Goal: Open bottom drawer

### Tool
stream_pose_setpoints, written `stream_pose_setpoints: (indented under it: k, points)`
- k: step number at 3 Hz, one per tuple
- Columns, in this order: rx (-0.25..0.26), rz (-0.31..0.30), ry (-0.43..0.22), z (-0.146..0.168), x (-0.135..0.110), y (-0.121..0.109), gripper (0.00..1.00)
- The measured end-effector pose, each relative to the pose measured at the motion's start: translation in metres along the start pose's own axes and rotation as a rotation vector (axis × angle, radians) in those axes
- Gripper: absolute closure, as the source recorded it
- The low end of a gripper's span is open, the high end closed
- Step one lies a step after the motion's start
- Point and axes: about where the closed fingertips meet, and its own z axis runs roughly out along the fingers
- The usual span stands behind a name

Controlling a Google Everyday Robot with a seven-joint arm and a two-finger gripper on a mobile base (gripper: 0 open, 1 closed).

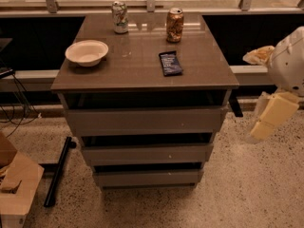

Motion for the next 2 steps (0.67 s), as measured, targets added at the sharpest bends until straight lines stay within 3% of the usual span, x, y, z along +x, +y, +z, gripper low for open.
stream_pose_setpoints:
  k: [1,2]
  points:
    - [-0.020,0.010,-0.086,0.028,0.010,0.004,0.00]
    - [-0.060,0.036,-0.125,0.066,0.032,0.006,0.00]
